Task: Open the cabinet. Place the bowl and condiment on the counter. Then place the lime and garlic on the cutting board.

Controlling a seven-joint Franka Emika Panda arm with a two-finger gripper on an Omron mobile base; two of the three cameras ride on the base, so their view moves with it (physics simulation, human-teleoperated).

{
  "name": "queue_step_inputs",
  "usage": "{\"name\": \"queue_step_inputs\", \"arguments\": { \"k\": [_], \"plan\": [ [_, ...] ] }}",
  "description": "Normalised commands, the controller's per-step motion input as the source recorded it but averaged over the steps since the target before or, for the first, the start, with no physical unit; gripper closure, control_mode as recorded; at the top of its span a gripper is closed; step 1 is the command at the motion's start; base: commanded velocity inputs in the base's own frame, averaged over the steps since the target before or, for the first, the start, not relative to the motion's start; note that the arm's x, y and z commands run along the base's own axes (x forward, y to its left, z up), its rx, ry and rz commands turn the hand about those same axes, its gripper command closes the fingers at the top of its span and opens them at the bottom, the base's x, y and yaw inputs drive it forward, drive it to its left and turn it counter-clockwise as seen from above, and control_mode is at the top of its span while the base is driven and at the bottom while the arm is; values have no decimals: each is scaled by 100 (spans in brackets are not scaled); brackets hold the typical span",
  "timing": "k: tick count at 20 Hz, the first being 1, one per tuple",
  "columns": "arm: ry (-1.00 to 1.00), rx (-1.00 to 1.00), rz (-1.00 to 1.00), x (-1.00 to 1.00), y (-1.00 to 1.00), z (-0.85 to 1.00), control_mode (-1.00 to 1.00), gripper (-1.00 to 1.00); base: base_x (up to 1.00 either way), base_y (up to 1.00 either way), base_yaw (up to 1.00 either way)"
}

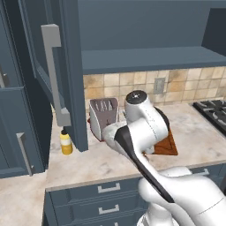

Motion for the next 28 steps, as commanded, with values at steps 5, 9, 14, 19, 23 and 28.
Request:
{"name": "queue_step_inputs", "arguments": {
  "k": [5,9,14,19,23,28],
  "plan": [
    [8,-18,21,36,61,-63,-100,100,0,0,0],
    [1,-7,19,41,44,-59,-100,100,0,0,0],
    [0,4,14,35,9,-38,-100,100,0,0,0],
    [0,11,11,35,2,-24,-100,100,0,0,0],
    [0,12,10,35,0,-31,-100,100,0,0,0],
    [0,8,10,23,8,-39,-100,100,0,0,0]
  ]
}}
